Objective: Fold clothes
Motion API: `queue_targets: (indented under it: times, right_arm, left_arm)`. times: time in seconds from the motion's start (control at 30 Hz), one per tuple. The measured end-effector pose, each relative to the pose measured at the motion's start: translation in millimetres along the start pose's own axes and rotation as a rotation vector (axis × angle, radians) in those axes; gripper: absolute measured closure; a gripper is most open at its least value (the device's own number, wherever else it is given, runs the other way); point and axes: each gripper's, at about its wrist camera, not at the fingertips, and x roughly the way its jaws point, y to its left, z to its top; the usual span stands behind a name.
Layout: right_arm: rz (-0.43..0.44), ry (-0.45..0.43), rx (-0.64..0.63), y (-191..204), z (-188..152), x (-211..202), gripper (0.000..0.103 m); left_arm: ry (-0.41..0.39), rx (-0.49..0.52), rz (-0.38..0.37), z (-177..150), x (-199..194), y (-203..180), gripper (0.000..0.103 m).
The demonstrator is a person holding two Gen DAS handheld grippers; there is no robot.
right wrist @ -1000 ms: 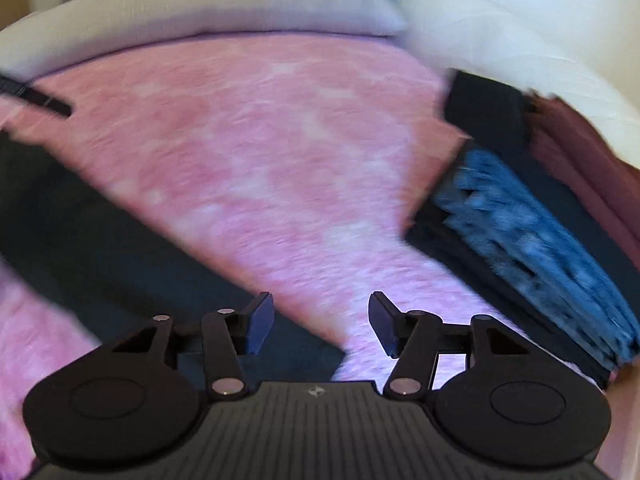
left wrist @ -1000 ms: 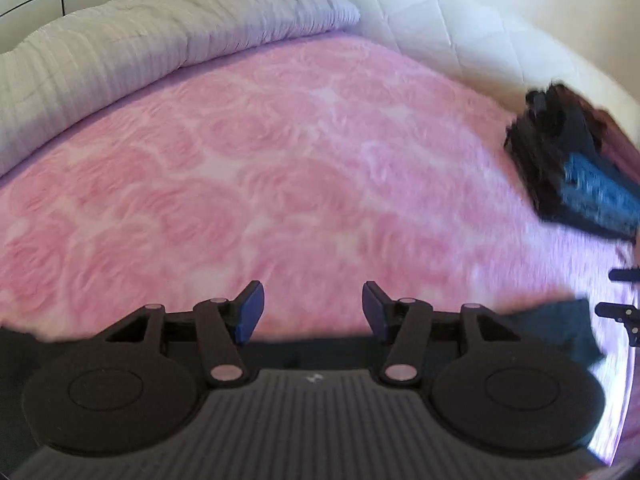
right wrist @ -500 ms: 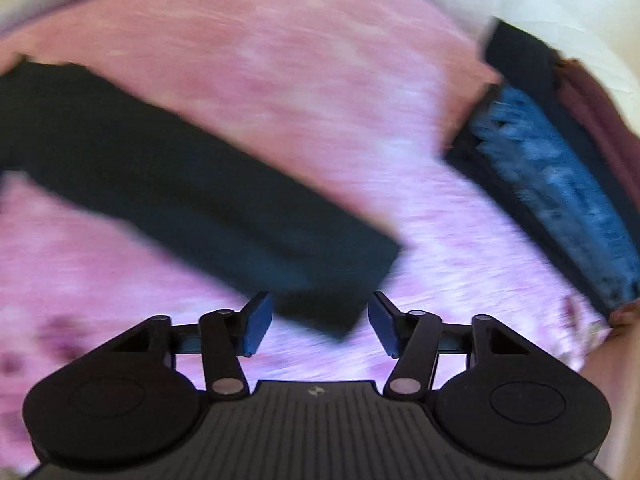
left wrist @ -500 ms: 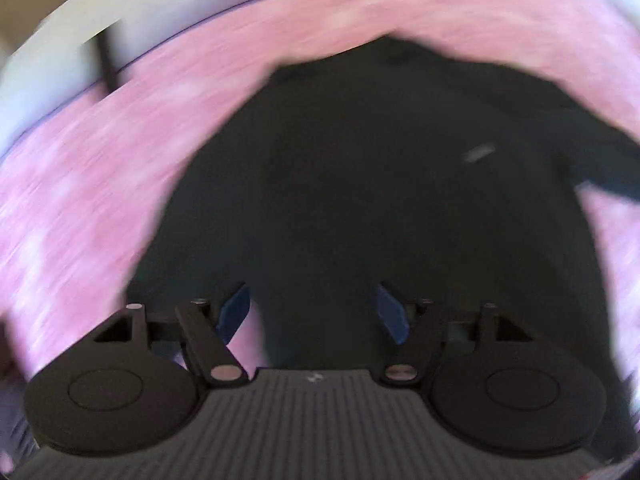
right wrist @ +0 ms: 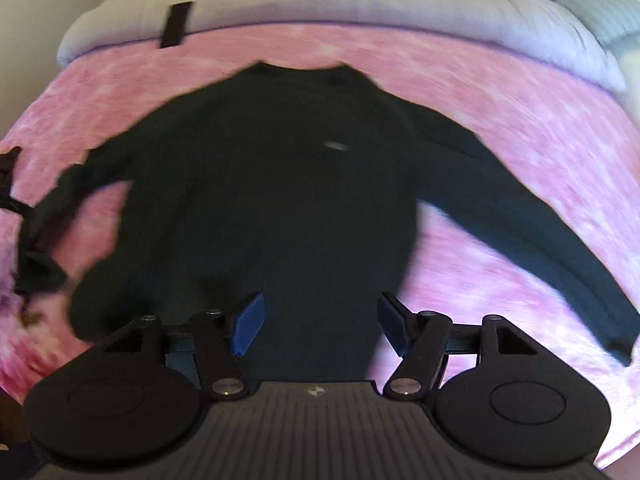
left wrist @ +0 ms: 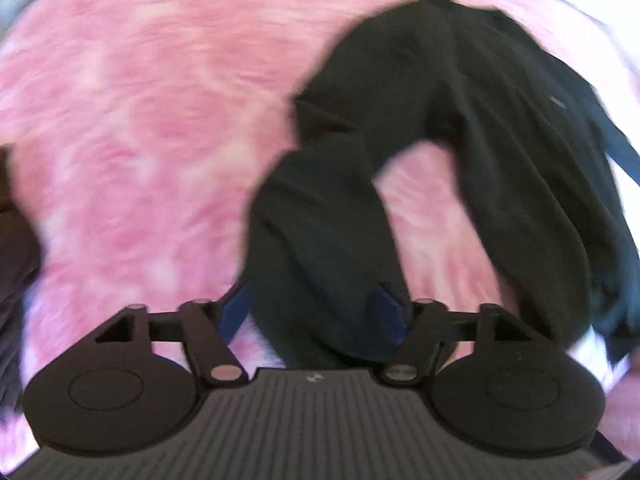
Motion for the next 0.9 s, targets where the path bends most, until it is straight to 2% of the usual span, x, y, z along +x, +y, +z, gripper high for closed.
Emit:
queue_targets:
  times: [0.1,0.17,0.2,0.23,0.27,0.3,0.33,0.4,0.47,0.53,0.63,0.7,0.77,0.9]
  right_arm:
    - [0.024,0.024,-0.007,69.3,6.4,12.4,0.035]
    - [0.035,0.052,-0.028,108.7,8.2,25.8,0.035]
    - [0.044,0.069,-0.025,125.5,10.0,31.2,0.035]
    - [0.054,0.086,-0.022,142.2,11.7,36.7,0.035]
    - [0.059,0.095,-0.022,154.1,12.2,40.2,0.035]
    - [0.056,0.097,-0.033,162.0,13.0,40.6,0.035]
    - [0.051,0.098,-0.052,170.0,15.2,39.8,0.035]
    - [0.038,0.093,-0.091,183.6,19.1,36.4,0.035]
    - [0.022,0.073,-0.131,188.8,22.4,28.2,0.035]
    - [0.027,0.062,-0.138,191.1,23.8,26.9,0.035]
    - [0.044,0.048,-0.136,195.4,24.6,28.6,0.035]
    - [0.055,0.039,-0.134,198.3,25.1,29.8,0.035]
    - [0.075,0.031,-0.138,204.8,25.3,32.6,0.035]
    - [0.167,0.037,-0.176,241.0,22.1,48.7,0.035]
  left_arm:
    - [-0.023,0.128,-0.096,-8.8,-1.2,-21.3,0.044]
    - [-0.026,0.211,-0.099,-13.5,6.4,-34.9,0.044]
    - [-0.01,0.217,-0.094,-16.2,14.4,-37.9,0.045]
    - [0.01,0.217,-0.063,-17.3,23.9,-37.4,0.056]
    - [0.025,0.21,-0.038,-18.1,31.5,-35.3,0.094]
    - [0.023,0.179,-0.032,-18.2,31.0,-26.9,0.101]
    - [0.017,0.137,-0.038,-17.9,27.5,-16.8,0.101]
    - [-0.03,-0.006,-0.128,-14.0,-6.4,16.5,0.101]
    - [-0.097,-0.157,-0.21,-9.1,-52.7,68.3,0.101]
    - [-0.139,-0.259,-0.199,-6.0,-83.9,120.1,0.1]
    - [-0.131,-0.407,-0.039,-6.1,-102.5,199.7,0.098]
    - [-0.106,-0.462,0.063,-8.5,-105.2,236.3,0.094]
    - [-0.117,-0.495,0.092,-12.7,-109.3,252.4,0.084]
    - [-0.123,-0.385,0.044,-7.6,-99.1,232.8,0.059]
